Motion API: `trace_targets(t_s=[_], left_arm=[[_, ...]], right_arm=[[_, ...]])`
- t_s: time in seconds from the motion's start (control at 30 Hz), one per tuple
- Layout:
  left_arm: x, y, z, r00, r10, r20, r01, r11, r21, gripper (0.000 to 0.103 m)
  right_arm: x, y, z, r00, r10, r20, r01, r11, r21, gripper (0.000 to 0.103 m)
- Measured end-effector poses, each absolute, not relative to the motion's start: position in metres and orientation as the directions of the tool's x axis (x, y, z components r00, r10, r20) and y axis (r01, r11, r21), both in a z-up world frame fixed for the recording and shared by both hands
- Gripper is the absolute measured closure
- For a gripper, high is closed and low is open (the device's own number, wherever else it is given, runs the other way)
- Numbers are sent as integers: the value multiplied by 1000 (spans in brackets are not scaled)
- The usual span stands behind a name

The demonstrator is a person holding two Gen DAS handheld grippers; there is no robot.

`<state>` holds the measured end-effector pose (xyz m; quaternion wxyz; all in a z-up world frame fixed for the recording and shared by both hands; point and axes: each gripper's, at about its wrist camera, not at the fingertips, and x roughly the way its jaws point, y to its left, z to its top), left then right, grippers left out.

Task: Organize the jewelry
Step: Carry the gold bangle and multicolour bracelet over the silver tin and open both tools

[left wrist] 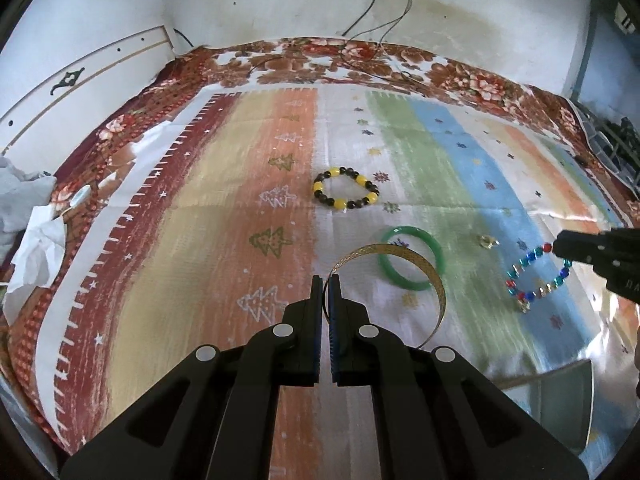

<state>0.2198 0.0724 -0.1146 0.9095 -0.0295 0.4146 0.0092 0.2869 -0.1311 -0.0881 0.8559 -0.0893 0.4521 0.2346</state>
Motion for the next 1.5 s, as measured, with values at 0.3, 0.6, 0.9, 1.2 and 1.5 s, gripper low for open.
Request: trace_targets(t_s=[0.3,0.6,0.9,1.2,1.5], left_arm=[[186,61,-88,689,-28,-725,-8,999,-47,101],[162,46,-69,711,-27,-703,3,999,-36,101],[142,34,-58,718,-51,-695,42,999,-30,101],[124,25,-55,710,-99,-697,97,994,-42,101],[121,13,-62,696,-127,-707,123,991,-57,100]], right_arm=[[252,-124,-55,508,346,-789,-510,859,49,92],[218,-122,-31,523,373,-767,-534,844,46,92],[189,-129,-27,512,401,-760,-538,839,80,92],[168,-131,-24,495,418,-762,-556,826,92,92],[155,-121,-26,464,439,-769,-585,804,106,92]])
